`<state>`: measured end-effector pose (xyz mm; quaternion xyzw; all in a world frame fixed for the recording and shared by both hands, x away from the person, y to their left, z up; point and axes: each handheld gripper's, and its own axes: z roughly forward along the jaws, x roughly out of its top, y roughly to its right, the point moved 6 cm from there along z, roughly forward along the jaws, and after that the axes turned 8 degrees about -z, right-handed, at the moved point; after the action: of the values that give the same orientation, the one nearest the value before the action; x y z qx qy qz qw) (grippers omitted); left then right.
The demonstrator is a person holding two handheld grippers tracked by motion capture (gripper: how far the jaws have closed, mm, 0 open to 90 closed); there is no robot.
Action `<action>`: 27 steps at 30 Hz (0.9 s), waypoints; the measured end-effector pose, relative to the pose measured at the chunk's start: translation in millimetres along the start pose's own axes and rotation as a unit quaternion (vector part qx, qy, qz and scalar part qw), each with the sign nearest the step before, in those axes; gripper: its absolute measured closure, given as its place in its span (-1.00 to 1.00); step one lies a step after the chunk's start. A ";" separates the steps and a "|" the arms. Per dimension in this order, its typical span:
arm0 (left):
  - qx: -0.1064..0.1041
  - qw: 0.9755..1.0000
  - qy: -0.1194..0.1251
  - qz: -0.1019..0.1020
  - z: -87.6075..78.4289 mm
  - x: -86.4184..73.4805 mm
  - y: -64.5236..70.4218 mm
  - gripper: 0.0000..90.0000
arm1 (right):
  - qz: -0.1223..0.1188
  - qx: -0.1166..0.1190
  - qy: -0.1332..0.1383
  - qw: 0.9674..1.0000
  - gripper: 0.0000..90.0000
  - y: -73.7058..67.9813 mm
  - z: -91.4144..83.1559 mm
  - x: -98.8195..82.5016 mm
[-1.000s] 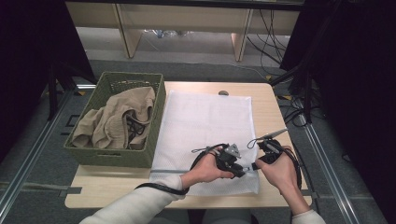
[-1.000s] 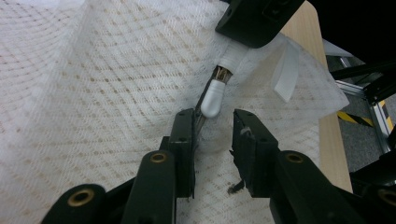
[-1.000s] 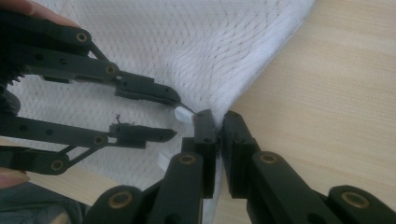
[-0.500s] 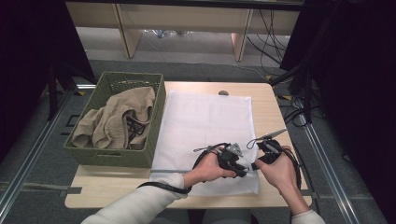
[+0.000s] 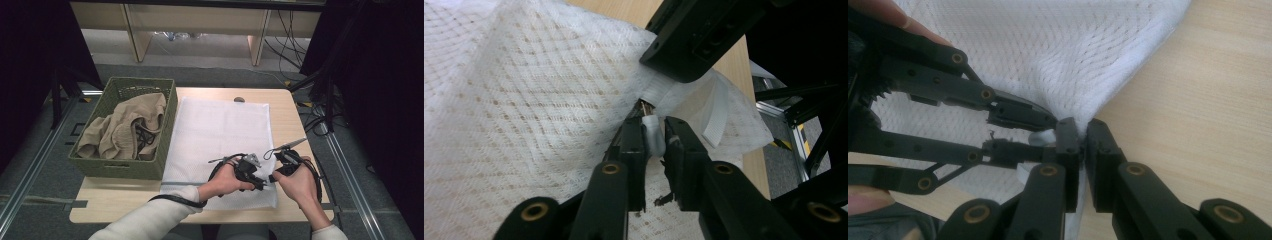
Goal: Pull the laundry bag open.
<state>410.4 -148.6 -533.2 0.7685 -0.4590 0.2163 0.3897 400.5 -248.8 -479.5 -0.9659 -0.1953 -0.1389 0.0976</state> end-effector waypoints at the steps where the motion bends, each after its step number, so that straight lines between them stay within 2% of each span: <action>1: 0.001 1.000 -0.002 -0.003 -0.7 -0.1 0.0 0.78 | -0.001 0.001 0.002 1.000 0.92 0.1 0.1 0.2; 3: 0.011 1.000 -0.001 -0.009 -1.8 0.0 -1.4 0.83 | -0.001 0.001 0.001 1.000 0.92 0.1 0.0 0.1; 4: 0.009 1.000 0.000 -0.013 -1.9 0.0 -1.1 0.84 | 0.000 0.001 -0.001 1.000 0.92 -0.1 0.1 -0.1; 10: 0.012 1.000 -0.006 -0.010 -3.4 0.2 -1.1 0.87 | 0.007 0.001 -0.005 1.000 0.92 -0.8 0.6 -0.5; 13: 0.012 1.000 -0.006 -0.010 -3.8 0.5 -0.7 0.88 | -0.001 0.001 -0.001 1.000 0.92 0.7 1.6 -0.3; 14: 0.013 1.000 -0.007 -0.011 -3.9 0.4 -0.7 0.88 | 0.012 0.001 -0.008 1.000 0.92 -0.4 1.1 -1.0; 15: 0.013 1.000 -0.009 -0.013 -4.0 0.2 -0.6 0.88 | -0.002 0.001 0.000 1.000 0.92 1.0 1.8 -0.2; 18: 0.019 0.999 -0.017 -0.023 -4.3 -0.2 0.5 0.90 | -0.002 0.003 -0.002 1.000 0.92 0.5 2.7 -0.4; 19: 0.022 0.999 -0.016 -0.027 -3.9 -0.2 1.5 0.90 | 0.004 0.001 -0.010 1.000 0.92 0.1 2.7 -1.2; 20: 0.026 0.999 -0.020 -0.028 -4.2 -0.4 2.0 0.90 | -0.005 0.001 -0.006 1.000 0.92 1.0 3.6 -1.0; 21: 0.026 0.999 -0.022 -0.030 -4.3 -0.5 2.8 0.91 | 0.012 0.002 -0.012 1.000 0.92 -1.8 3.4 -1.7; 22: 0.026 0.999 -0.024 -0.030 -4.5 -0.5 3.1 0.91 | -0.003 0.004 -0.008 1.000 0.92 0.6 4.3 -1.5; 25: 0.025 0.999 -0.028 -0.032 -5.9 0.0 4.0 0.91 | -0.008 0.003 -0.008 1.000 0.93 2.8 5.6 -1.8; 27: 0.027 0.999 -0.030 -0.030 -7.5 0.4 3.7 0.92 | 0.004 0.005 -0.014 1.000 0.93 2.7 4.3 -2.5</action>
<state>407.5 -143.9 -527.0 0.7984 -0.4409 0.1939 0.3614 400.3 -251.1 -484.7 -0.9680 -0.1933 -0.1244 0.1005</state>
